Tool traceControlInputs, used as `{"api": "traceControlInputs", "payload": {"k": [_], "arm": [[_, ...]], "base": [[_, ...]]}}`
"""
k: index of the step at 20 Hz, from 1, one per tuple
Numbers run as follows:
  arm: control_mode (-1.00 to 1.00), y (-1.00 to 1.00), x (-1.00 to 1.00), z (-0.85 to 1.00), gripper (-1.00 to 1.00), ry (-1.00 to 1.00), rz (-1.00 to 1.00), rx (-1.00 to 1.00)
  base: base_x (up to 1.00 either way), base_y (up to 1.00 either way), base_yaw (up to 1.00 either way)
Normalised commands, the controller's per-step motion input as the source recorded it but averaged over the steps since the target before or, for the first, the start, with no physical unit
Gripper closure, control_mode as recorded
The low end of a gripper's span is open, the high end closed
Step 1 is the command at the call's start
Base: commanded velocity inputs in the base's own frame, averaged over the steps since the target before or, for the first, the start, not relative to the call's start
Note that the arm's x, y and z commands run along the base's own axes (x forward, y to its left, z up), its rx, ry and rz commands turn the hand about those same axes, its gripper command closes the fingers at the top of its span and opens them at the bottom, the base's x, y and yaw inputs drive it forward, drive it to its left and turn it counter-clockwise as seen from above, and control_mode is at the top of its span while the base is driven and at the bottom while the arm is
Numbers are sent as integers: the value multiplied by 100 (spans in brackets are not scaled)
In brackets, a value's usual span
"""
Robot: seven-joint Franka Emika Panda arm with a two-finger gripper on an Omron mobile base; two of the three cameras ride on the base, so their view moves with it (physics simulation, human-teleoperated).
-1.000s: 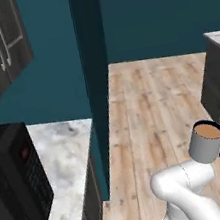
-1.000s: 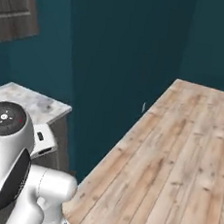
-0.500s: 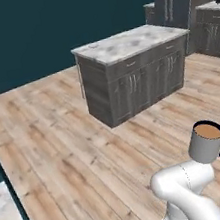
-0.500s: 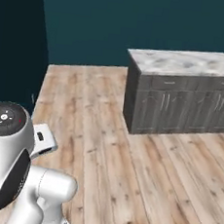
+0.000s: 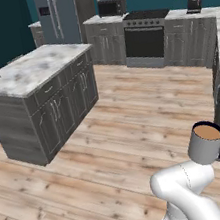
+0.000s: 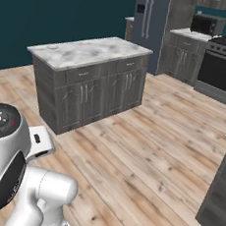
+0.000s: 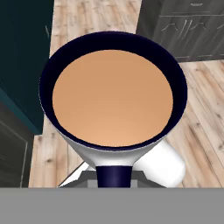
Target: Pick the cup of tea, navigate to the dining table, and place it on the saucer.
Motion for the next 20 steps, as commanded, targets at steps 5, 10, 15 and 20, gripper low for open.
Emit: {"api": "traceControlInputs", "payload": {"k": [5,10,15,20], "arm": [[100,0,0,0,100,0,0,0],[100,0,0,0,100,0,0,0],[100,0,0,0,100,0,0,0],[100,0,0,0,100,0,0,0]], "base": [[100,99,-26],[100,100,-1],[100,100,-3],[100,100,-6]]}}
